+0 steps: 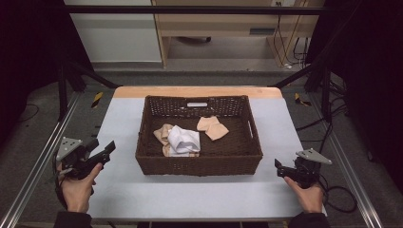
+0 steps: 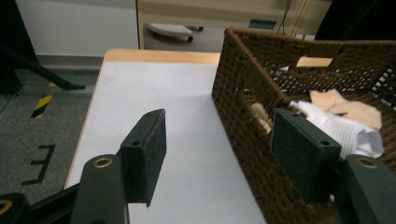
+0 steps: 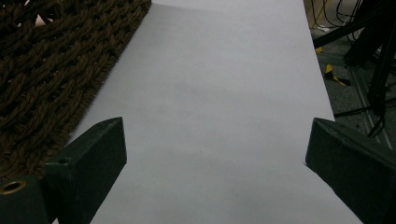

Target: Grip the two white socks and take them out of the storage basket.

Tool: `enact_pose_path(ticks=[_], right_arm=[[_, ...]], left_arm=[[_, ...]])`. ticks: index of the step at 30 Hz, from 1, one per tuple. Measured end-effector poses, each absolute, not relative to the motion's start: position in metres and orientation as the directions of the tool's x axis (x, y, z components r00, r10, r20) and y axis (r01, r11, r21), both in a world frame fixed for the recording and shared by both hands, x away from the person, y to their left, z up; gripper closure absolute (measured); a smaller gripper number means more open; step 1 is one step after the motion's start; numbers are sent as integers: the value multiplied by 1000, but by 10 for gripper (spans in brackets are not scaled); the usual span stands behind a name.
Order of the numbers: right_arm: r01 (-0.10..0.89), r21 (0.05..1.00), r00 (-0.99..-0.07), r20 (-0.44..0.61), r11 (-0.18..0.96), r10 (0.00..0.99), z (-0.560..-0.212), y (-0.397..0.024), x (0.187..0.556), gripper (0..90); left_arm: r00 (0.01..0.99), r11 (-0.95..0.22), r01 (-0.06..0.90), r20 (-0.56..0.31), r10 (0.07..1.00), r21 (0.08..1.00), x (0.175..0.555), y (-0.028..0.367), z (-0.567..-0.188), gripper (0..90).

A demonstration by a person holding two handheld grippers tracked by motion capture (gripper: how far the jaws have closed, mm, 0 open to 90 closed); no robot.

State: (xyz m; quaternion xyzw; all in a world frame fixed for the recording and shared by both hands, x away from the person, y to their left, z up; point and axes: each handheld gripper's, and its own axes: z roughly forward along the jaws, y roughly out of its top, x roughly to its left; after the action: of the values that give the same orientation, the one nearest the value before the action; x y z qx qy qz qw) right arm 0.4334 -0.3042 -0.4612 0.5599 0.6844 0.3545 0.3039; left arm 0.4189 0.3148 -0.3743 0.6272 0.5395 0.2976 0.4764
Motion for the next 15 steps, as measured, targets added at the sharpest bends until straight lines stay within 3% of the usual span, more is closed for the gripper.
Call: enact_pose_path(ticks=[15], right_arm=[[551, 825, -183, -27, 126, 983, -462, -305, 436, 64]], left_arm=[[317, 2, 355, -122, 941, 935, 443, 277, -338, 331]])
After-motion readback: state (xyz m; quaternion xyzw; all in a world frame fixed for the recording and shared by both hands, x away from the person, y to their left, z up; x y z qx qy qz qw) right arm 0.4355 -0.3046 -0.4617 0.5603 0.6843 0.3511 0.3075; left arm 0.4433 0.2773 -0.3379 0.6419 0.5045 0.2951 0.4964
